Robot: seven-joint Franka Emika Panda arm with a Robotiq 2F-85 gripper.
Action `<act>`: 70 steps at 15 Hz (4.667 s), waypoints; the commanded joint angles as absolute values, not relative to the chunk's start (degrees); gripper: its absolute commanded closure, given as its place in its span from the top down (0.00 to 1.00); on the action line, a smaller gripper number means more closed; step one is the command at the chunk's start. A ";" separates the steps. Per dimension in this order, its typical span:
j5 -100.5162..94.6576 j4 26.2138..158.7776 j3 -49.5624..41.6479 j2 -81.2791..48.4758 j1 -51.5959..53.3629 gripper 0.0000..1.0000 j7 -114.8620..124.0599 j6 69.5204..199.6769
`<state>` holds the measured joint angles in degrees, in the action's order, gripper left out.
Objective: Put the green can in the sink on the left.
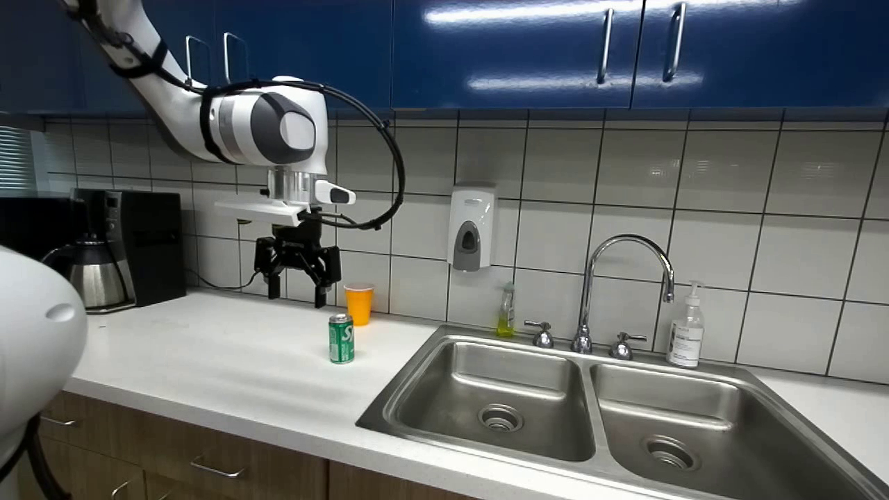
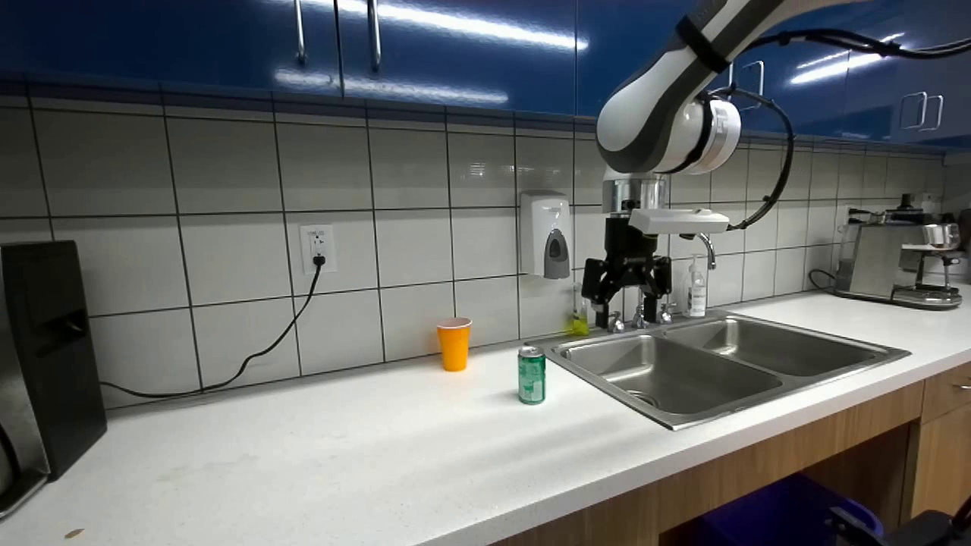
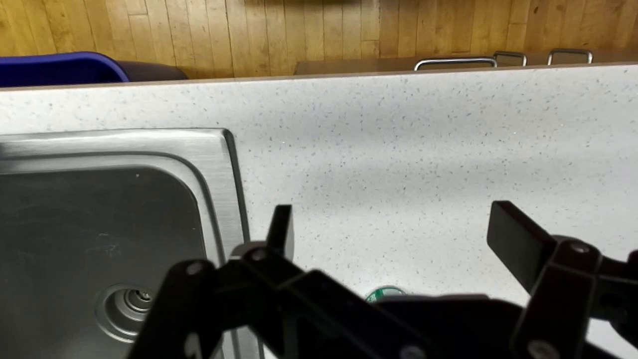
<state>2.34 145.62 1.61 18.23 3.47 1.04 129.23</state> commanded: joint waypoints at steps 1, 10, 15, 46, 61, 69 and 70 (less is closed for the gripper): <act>2.83 143.84 3.03 12.94 4.15 1.00 2.01 133.77; 0.98 136.31 5.69 0.34 6.14 1.00 3.83 141.29; -1.38 130.81 5.60 -6.14 6.54 1.00 5.49 143.84; -10.46 110.54 -2.17 -25.06 10.62 1.00 14.27 144.02; -10.24 109.69 -2.51 -25.97 11.16 0.39 14.77 141.37; -9.37 109.86 -2.33 -23.11 10.49 0.39 14.65 139.10; -9.22 109.88 -2.33 -22.55 10.34 0.39 14.66 138.87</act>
<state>-9.01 110.22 -2.26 -25.47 10.58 13.33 142.01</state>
